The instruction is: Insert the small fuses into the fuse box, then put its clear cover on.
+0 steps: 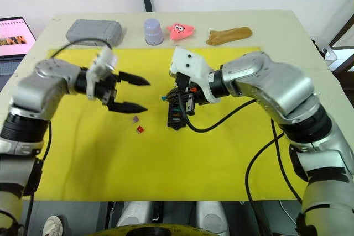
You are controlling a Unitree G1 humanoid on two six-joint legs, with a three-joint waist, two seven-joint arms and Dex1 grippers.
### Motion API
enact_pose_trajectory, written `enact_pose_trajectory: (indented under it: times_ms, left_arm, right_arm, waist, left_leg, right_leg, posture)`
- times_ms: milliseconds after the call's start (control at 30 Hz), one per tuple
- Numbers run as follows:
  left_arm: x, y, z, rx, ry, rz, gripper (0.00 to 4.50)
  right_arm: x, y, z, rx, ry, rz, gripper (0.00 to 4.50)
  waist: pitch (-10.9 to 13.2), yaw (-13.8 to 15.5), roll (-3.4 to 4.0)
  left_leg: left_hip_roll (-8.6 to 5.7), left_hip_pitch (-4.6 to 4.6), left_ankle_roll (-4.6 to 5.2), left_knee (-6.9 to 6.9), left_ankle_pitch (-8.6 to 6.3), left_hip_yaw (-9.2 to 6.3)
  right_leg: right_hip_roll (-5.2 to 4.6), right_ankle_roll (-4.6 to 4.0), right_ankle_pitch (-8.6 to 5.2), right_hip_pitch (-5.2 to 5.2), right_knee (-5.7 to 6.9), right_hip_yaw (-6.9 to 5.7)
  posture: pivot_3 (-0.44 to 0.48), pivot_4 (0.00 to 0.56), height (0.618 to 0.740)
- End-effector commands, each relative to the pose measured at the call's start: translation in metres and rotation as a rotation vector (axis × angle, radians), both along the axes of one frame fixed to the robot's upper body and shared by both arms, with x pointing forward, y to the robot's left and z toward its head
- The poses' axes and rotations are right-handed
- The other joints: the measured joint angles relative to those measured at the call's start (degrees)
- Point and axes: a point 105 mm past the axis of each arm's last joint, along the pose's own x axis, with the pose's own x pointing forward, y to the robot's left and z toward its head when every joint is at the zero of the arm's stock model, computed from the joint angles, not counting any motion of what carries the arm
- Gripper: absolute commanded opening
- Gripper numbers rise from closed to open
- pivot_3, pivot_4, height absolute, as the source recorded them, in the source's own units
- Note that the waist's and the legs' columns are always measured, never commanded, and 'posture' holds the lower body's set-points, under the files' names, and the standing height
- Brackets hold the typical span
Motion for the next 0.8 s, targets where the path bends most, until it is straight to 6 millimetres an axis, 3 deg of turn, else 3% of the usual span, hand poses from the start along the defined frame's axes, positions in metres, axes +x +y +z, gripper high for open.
enact_pose_trajectory:
  times_ms: [33, 233, 800]
  left_arm:
    - [0.005, -0.009, -0.008, -0.002, -0.059, -0.008, 4.44]
    - [0.021, -0.022, -0.032, 0.023, -0.106, 0.016, 4.44]
    - [0.032, -0.034, -0.042, 0.061, -0.147, 0.001, 4.44]
  right_arm:
    - [0.010, -0.003, -0.006, -0.041, -0.088, 0.037, 0.00]
    - [0.019, -0.007, -0.022, -0.089, -0.105, 0.076, 0.00]
    - [0.032, -0.014, -0.038, -0.135, -0.084, 0.067, 0.00]
  waist:
    - [0.0, 0.2, -0.05]
    - [0.1, 0.3, -0.10]
    - [0.1, 0.2, -0.10]
  left_leg:
    - [0.00, -0.01, 0.00, 0.01, 0.00, 0.00]
    - [-0.03, -0.10, 0.02, 0.02, -0.01, -0.03]
    - [-0.03, -0.08, 0.00, 0.03, 0.00, -0.03]
  right_leg:
    - [0.00, 0.00, 0.00, 0.00, -0.01, 0.00]
    - [-0.05, 0.00, 0.00, -0.04, -0.06, -0.03]
    - [-0.04, 0.00, 0.00, -0.04, -0.04, -0.04]
  posture:
    - [0.000, 0.150, 0.740]
    - [0.000, 0.150, 0.740]
    - [0.000, 0.150, 0.740]
